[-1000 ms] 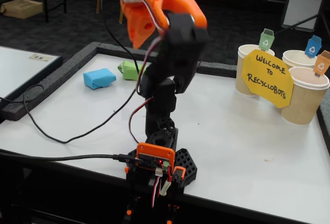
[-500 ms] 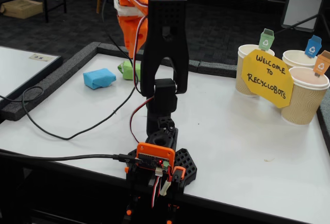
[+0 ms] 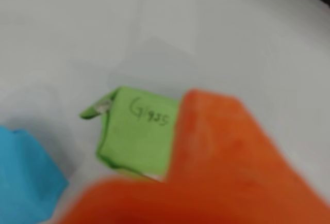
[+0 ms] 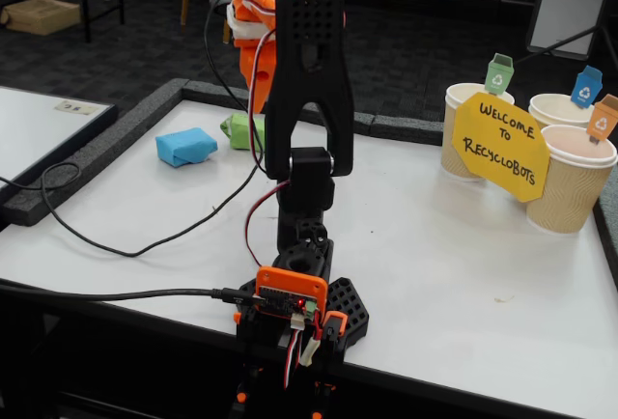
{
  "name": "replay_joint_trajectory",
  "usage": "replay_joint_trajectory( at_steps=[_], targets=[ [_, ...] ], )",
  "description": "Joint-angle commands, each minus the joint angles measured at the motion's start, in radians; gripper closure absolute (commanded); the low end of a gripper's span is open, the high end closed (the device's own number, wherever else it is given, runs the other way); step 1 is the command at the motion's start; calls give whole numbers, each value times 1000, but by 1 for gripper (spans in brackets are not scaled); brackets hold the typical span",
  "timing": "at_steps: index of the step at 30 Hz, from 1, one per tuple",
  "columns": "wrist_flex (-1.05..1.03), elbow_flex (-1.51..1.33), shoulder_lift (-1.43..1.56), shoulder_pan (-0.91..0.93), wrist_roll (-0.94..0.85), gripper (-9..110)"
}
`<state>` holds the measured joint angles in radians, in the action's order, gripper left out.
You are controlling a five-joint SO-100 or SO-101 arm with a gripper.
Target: Sort rubbish by color.
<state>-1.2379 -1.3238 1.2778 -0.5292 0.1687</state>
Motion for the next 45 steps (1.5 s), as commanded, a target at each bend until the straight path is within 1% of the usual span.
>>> replay_joint_trajectory(
  at_steps=[1, 4, 9, 18, 25, 33, 36, 38, 45],
  targets=[
    [3, 123, 40, -46, 23, 81],
    [11, 109, 32, -64, 23, 78],
    [23, 86, -12, -75, 25, 78],
    [89, 52, -60, 14, 25, 78],
    [120, 18, -101, 37, 25, 80],
    [153, -6, -130, 32, 18, 86],
    [166, -25, -132, 26, 23, 93],
    [175, -34, -132, 25, 23, 101],
    [152, -21, -120, 25, 15, 101]
  ],
)
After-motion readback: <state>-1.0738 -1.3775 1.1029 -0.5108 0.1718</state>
